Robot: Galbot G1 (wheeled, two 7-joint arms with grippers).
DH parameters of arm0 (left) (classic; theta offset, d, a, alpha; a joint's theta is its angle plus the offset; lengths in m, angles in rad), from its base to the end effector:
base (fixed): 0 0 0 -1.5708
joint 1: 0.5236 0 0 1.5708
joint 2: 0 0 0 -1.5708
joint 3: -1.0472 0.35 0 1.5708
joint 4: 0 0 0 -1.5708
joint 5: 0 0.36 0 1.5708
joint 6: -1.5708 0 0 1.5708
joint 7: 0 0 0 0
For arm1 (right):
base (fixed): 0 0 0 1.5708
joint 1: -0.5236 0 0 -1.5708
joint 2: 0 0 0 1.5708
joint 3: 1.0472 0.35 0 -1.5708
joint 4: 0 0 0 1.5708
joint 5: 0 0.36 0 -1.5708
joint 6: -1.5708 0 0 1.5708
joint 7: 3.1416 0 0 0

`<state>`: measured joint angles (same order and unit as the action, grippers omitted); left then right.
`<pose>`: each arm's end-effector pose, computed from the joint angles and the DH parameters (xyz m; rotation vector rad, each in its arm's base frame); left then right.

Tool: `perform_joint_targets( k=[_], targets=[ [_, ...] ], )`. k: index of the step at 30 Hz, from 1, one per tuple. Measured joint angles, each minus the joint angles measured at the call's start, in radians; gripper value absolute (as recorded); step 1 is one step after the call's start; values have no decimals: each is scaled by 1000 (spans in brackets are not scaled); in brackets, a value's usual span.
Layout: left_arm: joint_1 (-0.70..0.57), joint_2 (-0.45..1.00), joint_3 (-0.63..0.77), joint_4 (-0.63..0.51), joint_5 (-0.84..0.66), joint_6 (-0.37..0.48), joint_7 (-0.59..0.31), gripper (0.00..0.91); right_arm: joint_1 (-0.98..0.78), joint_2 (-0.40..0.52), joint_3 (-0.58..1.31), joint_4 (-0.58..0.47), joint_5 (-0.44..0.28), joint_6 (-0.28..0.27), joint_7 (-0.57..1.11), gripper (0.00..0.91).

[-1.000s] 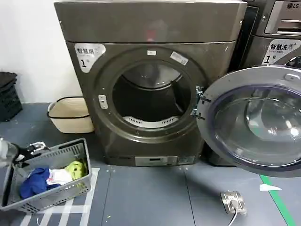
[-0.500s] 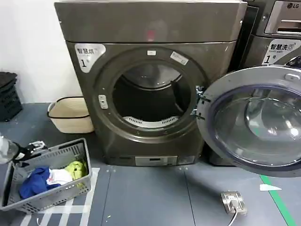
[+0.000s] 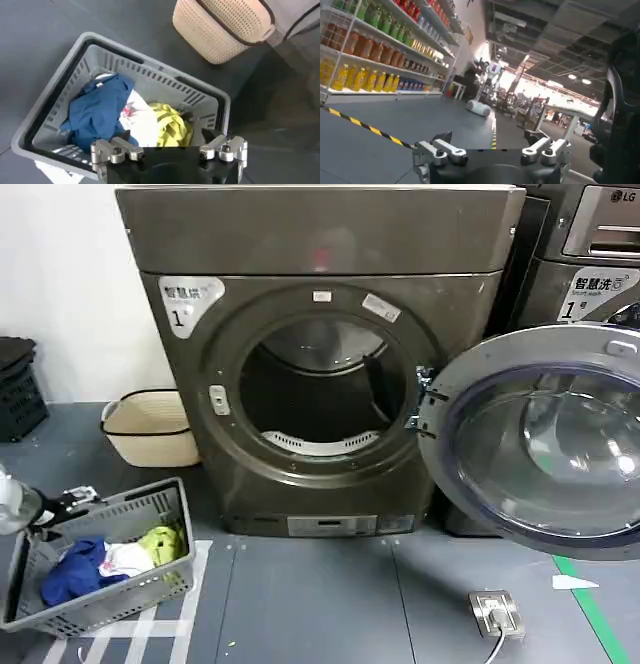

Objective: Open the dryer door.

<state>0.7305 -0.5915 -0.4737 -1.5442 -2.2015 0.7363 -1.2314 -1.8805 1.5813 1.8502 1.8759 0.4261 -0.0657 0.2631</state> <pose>0.4086 0.2885 -0.0928 0.5791 -2.0014 0.7367 -0.1258 -0.3306 -0.2264 -1.9483 -2.1518 0.4627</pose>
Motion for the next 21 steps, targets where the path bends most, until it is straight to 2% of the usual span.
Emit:
perform_joint_targets(
  k=[21],
  targets=[
    [-7,-5,18,44,3,0,-1,907,0,5,10,-1,1,-3,5,907]
  ],
)
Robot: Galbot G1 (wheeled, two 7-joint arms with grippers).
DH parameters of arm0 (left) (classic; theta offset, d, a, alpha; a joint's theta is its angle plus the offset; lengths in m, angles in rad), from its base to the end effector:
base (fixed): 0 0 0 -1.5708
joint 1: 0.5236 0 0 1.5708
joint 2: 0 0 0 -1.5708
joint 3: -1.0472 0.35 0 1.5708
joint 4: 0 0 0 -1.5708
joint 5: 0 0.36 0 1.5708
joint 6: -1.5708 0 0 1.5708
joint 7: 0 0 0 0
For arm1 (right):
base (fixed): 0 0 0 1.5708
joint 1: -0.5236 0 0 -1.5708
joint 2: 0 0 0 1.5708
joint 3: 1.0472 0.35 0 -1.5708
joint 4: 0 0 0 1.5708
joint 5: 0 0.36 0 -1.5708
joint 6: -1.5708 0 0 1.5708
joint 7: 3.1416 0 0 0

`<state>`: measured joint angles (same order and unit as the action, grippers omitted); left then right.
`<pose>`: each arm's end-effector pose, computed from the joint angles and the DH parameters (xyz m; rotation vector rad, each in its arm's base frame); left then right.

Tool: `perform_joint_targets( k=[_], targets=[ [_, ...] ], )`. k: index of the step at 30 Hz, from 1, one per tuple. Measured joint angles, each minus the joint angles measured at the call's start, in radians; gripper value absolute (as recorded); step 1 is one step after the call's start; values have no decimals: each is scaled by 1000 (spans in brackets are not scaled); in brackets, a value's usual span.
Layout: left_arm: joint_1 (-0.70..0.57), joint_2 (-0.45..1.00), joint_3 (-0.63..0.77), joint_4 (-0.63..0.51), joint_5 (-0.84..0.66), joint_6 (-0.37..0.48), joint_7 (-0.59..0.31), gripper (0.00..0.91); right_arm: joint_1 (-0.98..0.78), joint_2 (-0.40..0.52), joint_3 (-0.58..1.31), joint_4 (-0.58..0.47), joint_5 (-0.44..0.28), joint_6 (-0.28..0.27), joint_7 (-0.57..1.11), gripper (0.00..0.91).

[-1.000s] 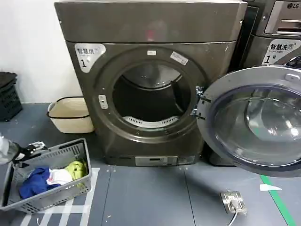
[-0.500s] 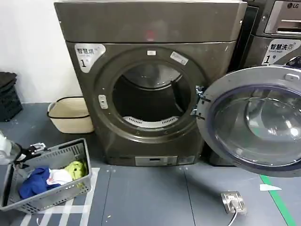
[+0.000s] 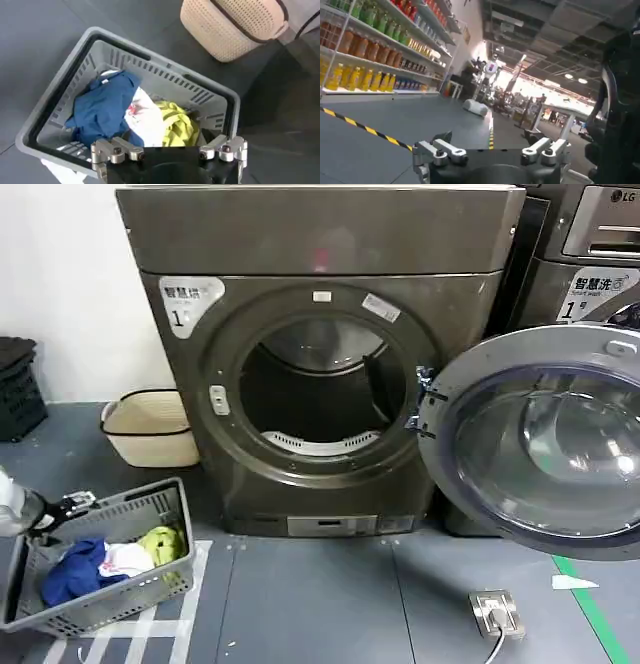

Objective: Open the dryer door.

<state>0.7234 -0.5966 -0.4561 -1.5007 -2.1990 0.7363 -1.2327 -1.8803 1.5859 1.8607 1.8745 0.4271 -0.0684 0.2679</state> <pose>0.4131 0.2968 -0.1049 0.6093 -1.9637 0.7450 -0.1295 -0.3305 -0.2252 -1.9665 -2.1342 0.4628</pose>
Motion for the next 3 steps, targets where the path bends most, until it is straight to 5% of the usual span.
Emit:
perform_joint_targets(
  k=[3],
  targets=[
    [0,-1,0,6,3,0,1,907,0,1,-2,-2,-2,5,0,907]
  ],
)
